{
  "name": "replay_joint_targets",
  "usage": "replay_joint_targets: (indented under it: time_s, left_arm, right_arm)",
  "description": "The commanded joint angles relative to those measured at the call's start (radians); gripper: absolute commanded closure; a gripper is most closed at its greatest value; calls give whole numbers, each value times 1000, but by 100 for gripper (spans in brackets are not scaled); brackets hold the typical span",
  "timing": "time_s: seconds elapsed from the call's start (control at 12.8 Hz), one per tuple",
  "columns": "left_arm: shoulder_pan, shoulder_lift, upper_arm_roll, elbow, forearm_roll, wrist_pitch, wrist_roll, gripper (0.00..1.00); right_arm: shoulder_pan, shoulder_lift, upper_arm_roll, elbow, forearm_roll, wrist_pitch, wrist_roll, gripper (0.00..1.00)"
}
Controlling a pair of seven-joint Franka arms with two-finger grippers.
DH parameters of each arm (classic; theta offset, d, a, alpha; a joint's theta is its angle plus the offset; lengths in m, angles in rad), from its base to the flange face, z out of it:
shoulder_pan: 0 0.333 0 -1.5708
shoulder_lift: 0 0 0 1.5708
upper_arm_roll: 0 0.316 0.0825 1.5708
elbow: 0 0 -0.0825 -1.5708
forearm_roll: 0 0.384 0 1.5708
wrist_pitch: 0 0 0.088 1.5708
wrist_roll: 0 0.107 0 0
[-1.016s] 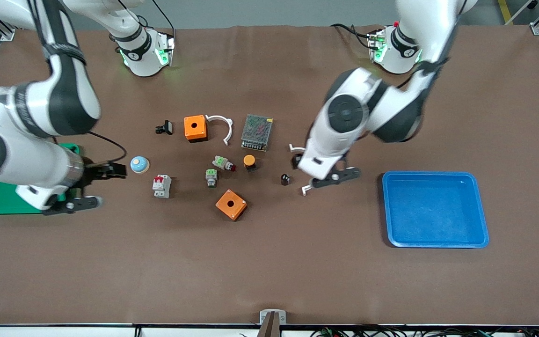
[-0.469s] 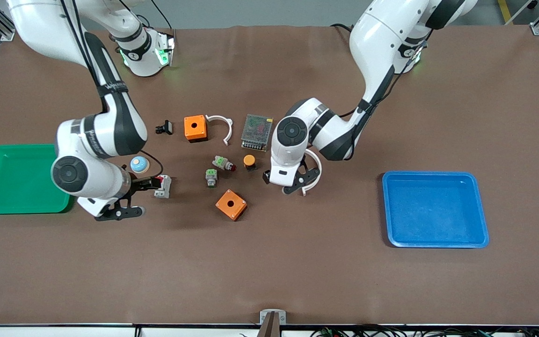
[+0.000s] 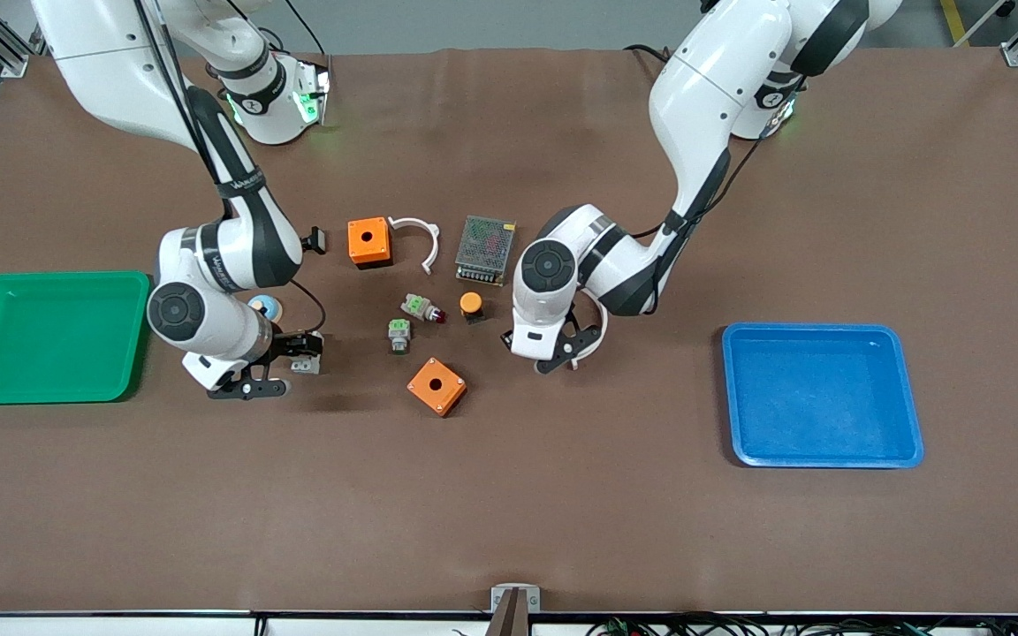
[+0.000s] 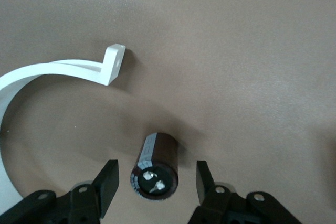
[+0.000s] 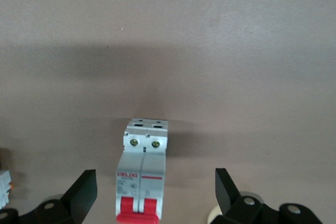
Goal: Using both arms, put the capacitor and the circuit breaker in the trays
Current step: 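Grasp the breaker with the right gripper while the left gripper grasps the capacitor, then carry the breaker to the green tray while the left gripper carries the capacitor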
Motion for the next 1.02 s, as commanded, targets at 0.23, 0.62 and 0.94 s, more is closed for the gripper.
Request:
replay_joint_targets:
  time_s: [0.23, 0.62, 0.94]
  left_arm:
    - [-2, -4, 11, 27, 23, 1, -19, 100]
    - [55, -147, 66, 7, 25, -35, 28, 100]
    - [194, -277, 64, -19, 25, -192, 285, 100]
  right_arm:
    - [49, -24, -6, -46, 17, 43, 64, 35]
    - [25, -23, -6, -44, 15, 42, 51, 80]
    - [9, -30, -10, -26, 15, 22, 25, 87]
